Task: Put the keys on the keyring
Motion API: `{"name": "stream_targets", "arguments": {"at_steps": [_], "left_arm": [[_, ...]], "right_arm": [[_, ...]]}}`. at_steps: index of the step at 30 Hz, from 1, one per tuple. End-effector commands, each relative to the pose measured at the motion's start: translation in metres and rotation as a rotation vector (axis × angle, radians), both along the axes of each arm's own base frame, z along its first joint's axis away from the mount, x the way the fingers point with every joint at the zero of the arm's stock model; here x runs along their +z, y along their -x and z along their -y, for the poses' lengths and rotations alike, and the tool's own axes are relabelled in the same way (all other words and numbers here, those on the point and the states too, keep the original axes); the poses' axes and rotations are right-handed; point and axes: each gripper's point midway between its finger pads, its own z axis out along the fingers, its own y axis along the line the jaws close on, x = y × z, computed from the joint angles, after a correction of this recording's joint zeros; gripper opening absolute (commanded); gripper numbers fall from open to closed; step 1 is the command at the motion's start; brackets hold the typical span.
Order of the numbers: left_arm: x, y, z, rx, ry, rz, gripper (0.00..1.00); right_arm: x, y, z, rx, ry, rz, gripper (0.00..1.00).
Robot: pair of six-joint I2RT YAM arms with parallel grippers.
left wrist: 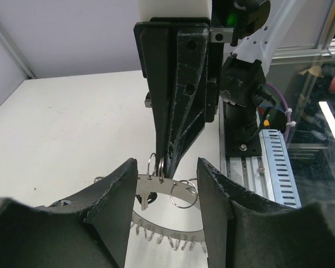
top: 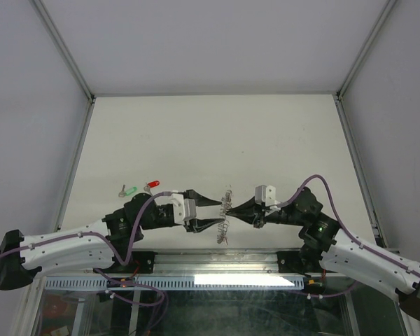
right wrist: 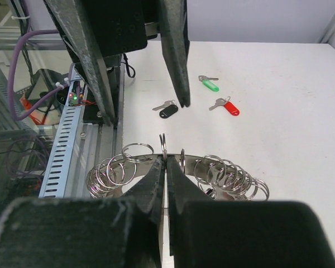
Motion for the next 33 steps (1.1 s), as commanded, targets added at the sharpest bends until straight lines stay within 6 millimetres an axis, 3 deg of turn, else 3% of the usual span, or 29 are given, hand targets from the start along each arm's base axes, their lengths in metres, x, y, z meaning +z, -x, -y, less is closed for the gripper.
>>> {"name": "stream_targets", "arguments": {"at_steps": [1, 11, 25, 33], "left_arm": [[0.019, 0.014, -0.004, -0.058, 0.068, 0.009, 0.45], [0.014, 0.009, -0.003, -0.040, 0.036, 0.022, 0.31], [0.004, 0.002, 0.006, -0.019, 0.001, 0.024, 0.35], [0.018, -0.002, 0.005, 0.003, 0.049, 0.041, 0.33]], "right_arm": [[0.041, -0.008, 0.003, -0.047, -0.103, 0.130, 0.00], [0.049, -0.006, 0.006, -0.039, -0.104, 0.175, 0.00], [0.069, 0.005, 0.011, 0.002, -0.135, 0.203, 0.00], [0.070, 0.010, 0.010, 0.031, -0.124, 0.204, 0.00]]}}
